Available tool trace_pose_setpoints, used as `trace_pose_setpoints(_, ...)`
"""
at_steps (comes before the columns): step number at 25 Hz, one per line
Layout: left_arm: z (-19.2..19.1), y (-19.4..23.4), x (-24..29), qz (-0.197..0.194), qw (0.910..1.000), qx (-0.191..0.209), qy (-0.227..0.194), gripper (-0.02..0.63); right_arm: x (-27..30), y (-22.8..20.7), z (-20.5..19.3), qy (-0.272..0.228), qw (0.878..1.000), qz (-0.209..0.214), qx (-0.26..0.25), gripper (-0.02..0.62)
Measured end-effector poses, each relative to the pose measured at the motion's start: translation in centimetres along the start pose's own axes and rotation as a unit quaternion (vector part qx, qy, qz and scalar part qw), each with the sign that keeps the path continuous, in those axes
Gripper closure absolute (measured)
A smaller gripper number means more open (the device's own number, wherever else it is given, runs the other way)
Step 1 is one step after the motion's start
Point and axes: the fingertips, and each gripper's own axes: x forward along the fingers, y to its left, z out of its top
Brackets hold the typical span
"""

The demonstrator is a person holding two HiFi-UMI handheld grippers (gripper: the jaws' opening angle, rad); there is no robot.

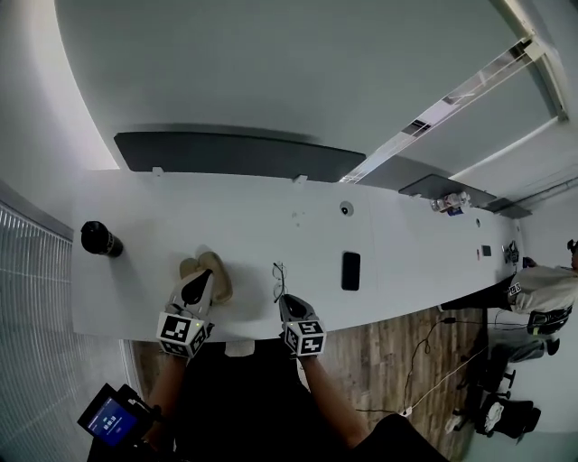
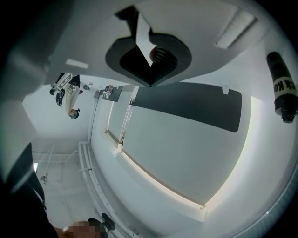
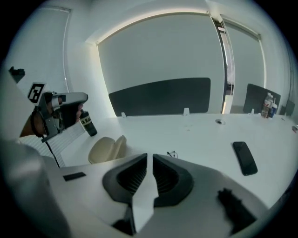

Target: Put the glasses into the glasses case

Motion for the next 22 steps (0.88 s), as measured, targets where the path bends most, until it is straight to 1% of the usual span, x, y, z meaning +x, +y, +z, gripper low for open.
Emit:
trace_pose_setpoints(3, -1.3, 0.9, 0.6, -0.007, 0.9996, 0.012, 0.023, 0.600, 1.4, -1.1, -0.8, 0.016, 1.000, -0.013, 0.008, 0.520)
trace_pose_setpoints(7, -2.3, 2.5, 2.0, 0.002, 0.9992, 0.014, 0.038, 0.600, 4.0, -2.3, -0.5, 0.043, 0.999, -0.020, -0.023, 0.496)
trace_pose_setpoints(9, -2.3, 2.6, 2.4, -0.007, 0.9988, 0.023, 0.044, 0.600, 5.0, -3.0, -0.7, 0.060, 0.997, -0.026, -0.040, 0.491)
trace_pose_setpoints(11, -2.0, 2.6, 2.5, -0.014, 0.9984, 0.030, 0.046, 0.600, 5.8, -4.1, -1.9, 0.079, 0.995, -0.034, -0.046, 0.480)
trace_pose_setpoints(13, -1.6, 2.9, 2.8, -0.012, 0.9983, 0.032, 0.048, 0.600, 6.5, -5.1, -2.8, 0.103, 0.993, -0.040, -0.042, 0.462)
trace_pose_setpoints(16, -1.2, 3.2, 3.1, -0.008, 0.9984, 0.027, 0.049, 0.600, 7.4, -6.3, -3.5, 0.129, 0.991, -0.040, -0.022, 0.445)
trace_pose_setpoints(20, -1.1, 2.7, 3.1, -0.021, 0.9977, 0.039, 0.051, 0.600, 8.3, -6.7, -4.3, 0.152, 0.988, -0.030, -0.016, 0.437)
trace_pose_setpoints(22, -1.0, 2.7, 3.1, -0.025, 0.9974, 0.043, 0.052, 0.600, 9.2, -6.9, -4.9, 0.164, 0.986, -0.029, -0.005, 0.436)
